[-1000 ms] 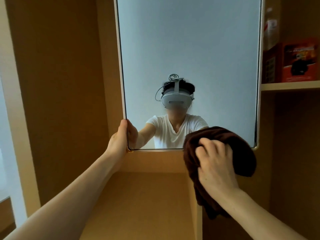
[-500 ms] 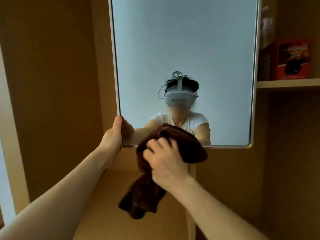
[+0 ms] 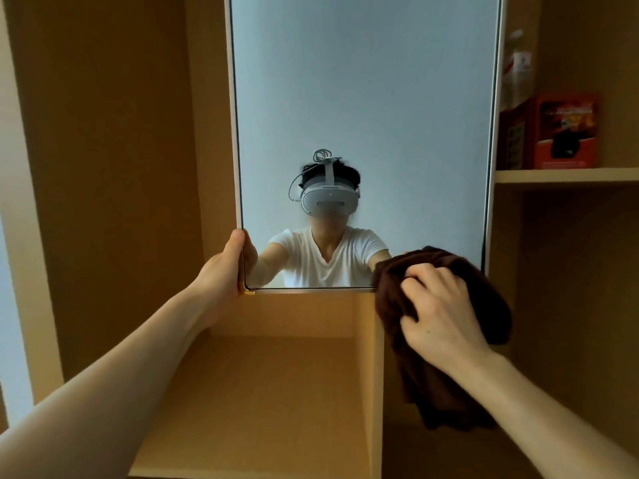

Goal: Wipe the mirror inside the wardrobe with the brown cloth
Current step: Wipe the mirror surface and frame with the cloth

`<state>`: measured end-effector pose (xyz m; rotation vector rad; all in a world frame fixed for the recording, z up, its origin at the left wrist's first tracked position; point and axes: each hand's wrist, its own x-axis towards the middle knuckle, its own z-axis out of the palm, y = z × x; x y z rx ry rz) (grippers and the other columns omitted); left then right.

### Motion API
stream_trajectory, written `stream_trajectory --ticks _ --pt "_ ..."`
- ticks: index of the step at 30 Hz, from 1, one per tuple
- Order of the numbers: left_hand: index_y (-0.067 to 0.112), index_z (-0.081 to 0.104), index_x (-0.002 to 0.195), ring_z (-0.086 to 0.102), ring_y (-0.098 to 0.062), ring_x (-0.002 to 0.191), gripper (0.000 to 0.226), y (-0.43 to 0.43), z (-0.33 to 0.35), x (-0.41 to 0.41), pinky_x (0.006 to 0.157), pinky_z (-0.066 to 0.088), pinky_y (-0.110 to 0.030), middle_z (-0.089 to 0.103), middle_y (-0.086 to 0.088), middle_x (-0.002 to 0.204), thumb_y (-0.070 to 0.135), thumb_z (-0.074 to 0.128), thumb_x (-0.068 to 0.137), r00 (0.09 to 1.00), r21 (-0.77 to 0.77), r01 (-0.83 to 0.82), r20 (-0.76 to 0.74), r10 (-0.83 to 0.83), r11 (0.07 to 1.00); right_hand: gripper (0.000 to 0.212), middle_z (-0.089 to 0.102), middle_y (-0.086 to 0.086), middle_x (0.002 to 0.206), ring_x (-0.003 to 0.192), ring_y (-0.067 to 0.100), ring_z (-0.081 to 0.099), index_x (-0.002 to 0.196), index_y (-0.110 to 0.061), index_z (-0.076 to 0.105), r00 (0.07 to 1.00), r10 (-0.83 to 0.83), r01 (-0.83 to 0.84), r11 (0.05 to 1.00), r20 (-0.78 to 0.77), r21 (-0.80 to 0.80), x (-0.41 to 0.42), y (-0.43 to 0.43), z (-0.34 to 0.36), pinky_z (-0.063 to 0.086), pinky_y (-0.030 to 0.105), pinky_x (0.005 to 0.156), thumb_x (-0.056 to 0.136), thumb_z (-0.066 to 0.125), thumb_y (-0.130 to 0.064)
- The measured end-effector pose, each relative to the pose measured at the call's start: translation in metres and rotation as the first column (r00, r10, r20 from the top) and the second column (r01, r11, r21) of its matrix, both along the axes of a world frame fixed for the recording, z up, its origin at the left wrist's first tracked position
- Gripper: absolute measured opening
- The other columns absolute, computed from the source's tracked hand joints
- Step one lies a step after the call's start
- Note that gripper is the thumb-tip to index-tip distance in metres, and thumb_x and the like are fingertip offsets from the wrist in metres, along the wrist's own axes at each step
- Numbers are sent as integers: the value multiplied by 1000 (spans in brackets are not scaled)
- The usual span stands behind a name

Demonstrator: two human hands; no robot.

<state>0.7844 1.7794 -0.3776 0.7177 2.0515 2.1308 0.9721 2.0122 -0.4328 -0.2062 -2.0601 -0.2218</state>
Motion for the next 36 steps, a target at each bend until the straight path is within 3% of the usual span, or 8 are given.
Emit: stream_trajectory --ticks 5,9,15,21,25,27,31,36 --pt "3 57 122 62 -21 97 75 -5 1 4 88 50 -36 64 -6 102 67 42 85 999 -17 8 33 -7 1000 21 54 10 117 105 30 47 91 -12 61 977 211 -213 968 28 134 -52 -72 -9 46 45 90 70 57 -10" --pt "3 52 128 65 -25 103 95 -8 1 7 96 49 -42 67 -11 113 76 51 66 996 18 73 57 -73 997 35 54 7 126 116 28 47 103 -16 64 930 266 -342 880 255 330 -73 -86 3 45 42 97 70 74 -10" --pt "9 59 95 61 -19 96 53 1 -3 5 86 50 -39 66 -9 102 58 40 91 994 57 105 2 -106 993 33 53 6 125 116 28 45 96 -12 66 901 239 -357 882 362 308 -80 -96 40 42 45 99 64 73 -6" --pt "5 62 116 64 -27 101 39 3 -4 0 91 50 -41 68 -15 112 33 40 101 984 225 97 126 -127 970 36 62 12 115 113 32 56 87 -9 68 929 281 -364 811 242 458 -114 -122 122 48 46 83 55 74 4" --pt "0 59 116 65 -29 83 34 2 -15 -1 66 55 -33 67 -20 101 19 33 103 968 222 117 191 -161 968 45 27 7 152 142 25 17 127 -9 51 976 215 -216 913 43 345 -124 -136 206 20 51 110 82 52 -2" --pt "-3 50 129 61 -29 92 36 1 -12 -2 76 52 -35 59 -26 122 12 32 102 973 225 116 172 -157 967 48 20 2 155 144 20 8 134 -14 45 983 168 -182 929 72 322 -127 -141 227 8 49 113 86 46 -14" --pt "3 39 143 48 -35 120 76 -7 -8 -10 112 28 -49 50 -19 137 43 62 83 931 361 204 217 -294 910 42 35 4 148 142 20 19 119 -13 58 937 229 -320 863 262 391 -135 -137 175 32 44 101 79 53 -26" --pt "14 69 113 62 -31 105 65 -14 -14 -16 91 46 -42 69 -17 111 62 30 94 868 406 199 349 -353 892 41 35 5 150 135 27 34 112 -11 57 825 344 -481 843 448 241 -127 -124 71 46 41 93 78 62 -34"
